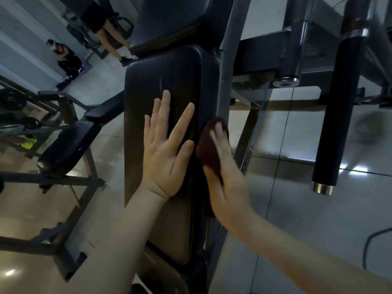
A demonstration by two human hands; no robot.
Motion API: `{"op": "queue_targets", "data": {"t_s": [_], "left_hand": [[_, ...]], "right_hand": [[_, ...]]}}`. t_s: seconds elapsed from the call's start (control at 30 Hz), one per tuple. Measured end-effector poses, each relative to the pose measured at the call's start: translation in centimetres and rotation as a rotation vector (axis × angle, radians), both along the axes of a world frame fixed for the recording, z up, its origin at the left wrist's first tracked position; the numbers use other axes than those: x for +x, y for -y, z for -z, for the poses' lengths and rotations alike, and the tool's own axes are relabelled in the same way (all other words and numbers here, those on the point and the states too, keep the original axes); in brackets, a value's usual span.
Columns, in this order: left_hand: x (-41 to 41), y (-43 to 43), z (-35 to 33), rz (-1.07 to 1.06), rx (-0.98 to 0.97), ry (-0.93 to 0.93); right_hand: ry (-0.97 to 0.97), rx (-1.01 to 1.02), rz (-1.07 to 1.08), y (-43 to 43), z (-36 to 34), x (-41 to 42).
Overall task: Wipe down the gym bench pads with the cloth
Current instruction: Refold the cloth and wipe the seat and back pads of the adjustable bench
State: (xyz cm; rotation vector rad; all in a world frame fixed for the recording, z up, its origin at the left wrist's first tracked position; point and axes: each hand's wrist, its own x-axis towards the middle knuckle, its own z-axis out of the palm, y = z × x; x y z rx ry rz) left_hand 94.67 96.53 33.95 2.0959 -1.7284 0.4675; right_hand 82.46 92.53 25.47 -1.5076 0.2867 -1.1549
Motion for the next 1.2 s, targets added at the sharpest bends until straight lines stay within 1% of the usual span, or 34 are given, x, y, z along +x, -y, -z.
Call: {"op": "queue_targets", "data": {"t_s": [0.07, 0.13, 0.23, 0.3, 0.37, 0.43, 0.5, 0.6, 0.7, 0.83, 0.9, 1.0, 1.1, 1.2], "left_hand": [[0.0, 0.0, 0.0, -0.001, 0.002, 0.009], [0.0, 0.0, 0.0, -0.003, 0.003, 0.01], [-0.1, -0.1, 0.0, -0.004, 0.0, 0.0], [-0.1, 0.0, 0.0, -0.004, -0.005, -0.008], [-0.2, -0.1, 0.1, -0.001, -0.008, -0.009], [-0.1, -0.1, 0.1, 0.004, -0.01, -0.003], [-0.1, -0.1, 0.2, 0.008, -0.012, 0.004], [0.0, 0.0, 0.2, 0.008, -0.02, 0.001], [-0.1, 0.0, 0.1, 0.001, -0.016, -0.002], [-0.3, 0.0, 0.1, -0.015, -0.012, 0.0], [-0.5, -0.1, 0.4, -0.035, -0.017, -0.012], [-0.8, -0.5, 0.7, -0.072, -0.036, -0.032], [-0.9, -0.6, 0.9, -0.077, -0.042, -0.048], [-0.9, -0.7, 0.9, -0.061, -0.049, -0.059]], "right_hand": [[-0.062, -0.076, -0.036, -2.1, 2.4, -0.7], [-0.078, -0.124, -0.032, -1.9, 3.1, -0.5], [0.007, -0.118, 0.029, 0.6, 1.0, 1.1], [0.055, -0.061, 0.104, 3.2, -1.5, 2.5], [0.09, 0.046, 0.166, 6.3, -4.4, 3.9], [0.112, 0.127, 0.186, 9.1, -6.7, 5.0], [0.115, 0.142, 0.188, 10.2, -7.3, 5.3], [0.092, 0.106, 0.143, 7.9, -5.8, 3.8], [0.064, 0.057, 0.059, 2.2, -1.9, 1.3], [-0.099, -0.054, -0.047, -5.4, 4.2, -1.8], [-0.138, -0.047, -0.075, -6.5, 5.2, -2.2], [-0.049, 0.0, -0.038, -3.7, 3.4, -0.4], [0.056, 0.057, 0.09, 0.7, -0.4, 2.4], [0.106, 0.065, 0.176, 5.9, -4.5, 4.5]]}}
